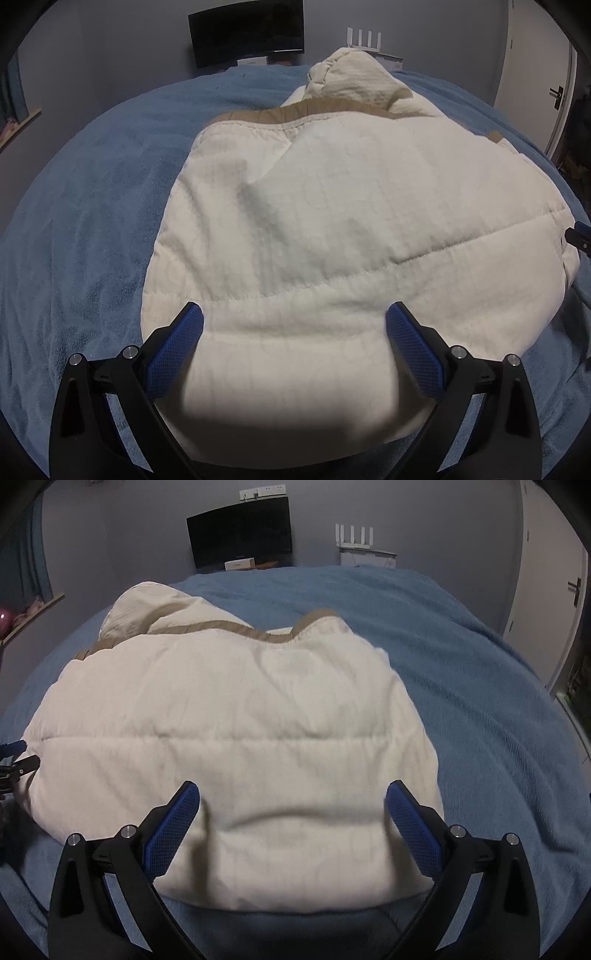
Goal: Fold large clothes
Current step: 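Grasp the folded edge with both grippers and lift it toward the hood, then roll both grippers and fold the held tan-hem edge over toward the hood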
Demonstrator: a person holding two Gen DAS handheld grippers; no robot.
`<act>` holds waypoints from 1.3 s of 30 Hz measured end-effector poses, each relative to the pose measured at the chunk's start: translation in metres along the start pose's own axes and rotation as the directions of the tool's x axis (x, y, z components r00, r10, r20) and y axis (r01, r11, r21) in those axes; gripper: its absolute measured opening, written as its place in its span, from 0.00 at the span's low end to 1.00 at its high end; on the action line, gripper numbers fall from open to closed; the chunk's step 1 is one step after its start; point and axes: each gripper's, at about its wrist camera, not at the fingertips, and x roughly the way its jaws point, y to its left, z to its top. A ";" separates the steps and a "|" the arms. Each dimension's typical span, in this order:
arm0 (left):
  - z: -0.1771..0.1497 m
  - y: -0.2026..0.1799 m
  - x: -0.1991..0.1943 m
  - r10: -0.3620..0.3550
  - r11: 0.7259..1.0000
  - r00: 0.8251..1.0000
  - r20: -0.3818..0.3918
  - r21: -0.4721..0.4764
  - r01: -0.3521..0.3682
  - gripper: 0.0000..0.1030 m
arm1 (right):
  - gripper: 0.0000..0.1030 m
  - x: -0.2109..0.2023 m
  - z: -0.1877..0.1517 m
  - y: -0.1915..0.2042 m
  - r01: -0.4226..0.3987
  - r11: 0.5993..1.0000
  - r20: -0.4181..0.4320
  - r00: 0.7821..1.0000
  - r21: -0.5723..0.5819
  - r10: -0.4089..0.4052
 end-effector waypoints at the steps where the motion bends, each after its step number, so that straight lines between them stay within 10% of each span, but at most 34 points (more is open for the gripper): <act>1: 0.002 0.001 0.000 -0.003 1.000 1.000 0.005 -0.013 0.003 0.94 | 0.94 0.003 0.002 -0.001 0.001 1.000 -0.004 1.000 0.009 -0.001; 6: 0.027 0.012 0.000 -0.038 0.995 0.998 0.053 -0.095 0.043 0.94 | 0.94 0.011 0.014 -0.002 -0.010 1.000 -0.001 1.000 0.019 0.010; 20: 0.131 0.033 0.104 0.055 0.995 0.990 -0.130 -0.070 -0.065 0.95 | 0.94 0.113 0.097 -0.033 0.001 0.999 -0.171 0.985 0.053 0.008; 30: 0.121 0.044 0.128 0.013 0.993 0.991 -0.132 -0.117 -0.028 0.95 | 0.94 0.149 0.089 -0.046 -0.034 0.988 -0.200 0.978 0.148 0.064; 39: 0.105 0.057 0.065 -0.021 0.998 1.000 -0.007 -0.060 0.020 0.94 | 0.94 0.101 0.089 -0.067 -0.117 0.987 -0.123 0.984 0.107 0.130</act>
